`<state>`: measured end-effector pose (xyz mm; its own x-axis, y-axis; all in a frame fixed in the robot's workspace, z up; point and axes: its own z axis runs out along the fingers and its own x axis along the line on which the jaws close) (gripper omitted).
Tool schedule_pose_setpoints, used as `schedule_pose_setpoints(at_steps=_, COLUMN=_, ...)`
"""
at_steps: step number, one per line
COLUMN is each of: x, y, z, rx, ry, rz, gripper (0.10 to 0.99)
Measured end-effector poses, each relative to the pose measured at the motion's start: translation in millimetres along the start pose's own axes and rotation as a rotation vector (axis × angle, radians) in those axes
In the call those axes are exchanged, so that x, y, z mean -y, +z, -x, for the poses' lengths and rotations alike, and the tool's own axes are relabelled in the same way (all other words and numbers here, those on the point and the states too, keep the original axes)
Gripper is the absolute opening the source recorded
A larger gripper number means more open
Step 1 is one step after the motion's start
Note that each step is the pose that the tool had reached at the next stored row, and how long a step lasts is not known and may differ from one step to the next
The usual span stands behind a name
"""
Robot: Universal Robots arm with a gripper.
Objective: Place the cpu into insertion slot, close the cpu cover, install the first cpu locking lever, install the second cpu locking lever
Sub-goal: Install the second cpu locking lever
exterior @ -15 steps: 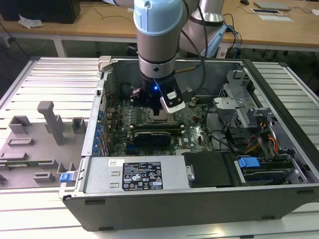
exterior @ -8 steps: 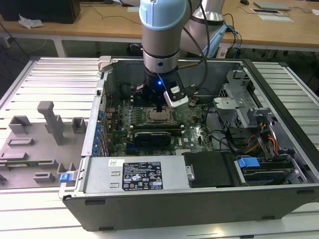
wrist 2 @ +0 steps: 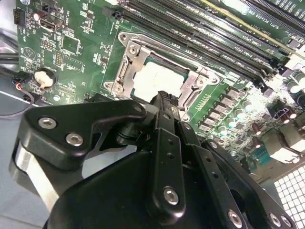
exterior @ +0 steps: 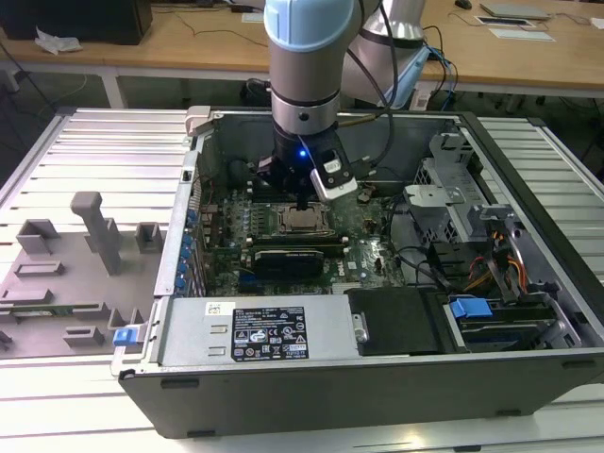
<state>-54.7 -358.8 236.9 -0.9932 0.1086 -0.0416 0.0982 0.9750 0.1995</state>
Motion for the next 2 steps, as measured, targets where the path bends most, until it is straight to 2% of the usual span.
schedule_pose_setpoints(at_steps=2, x=0.0, y=-0.1, z=0.0, rx=0.0000, ry=0.000, rz=0.000, gripper=0.106)
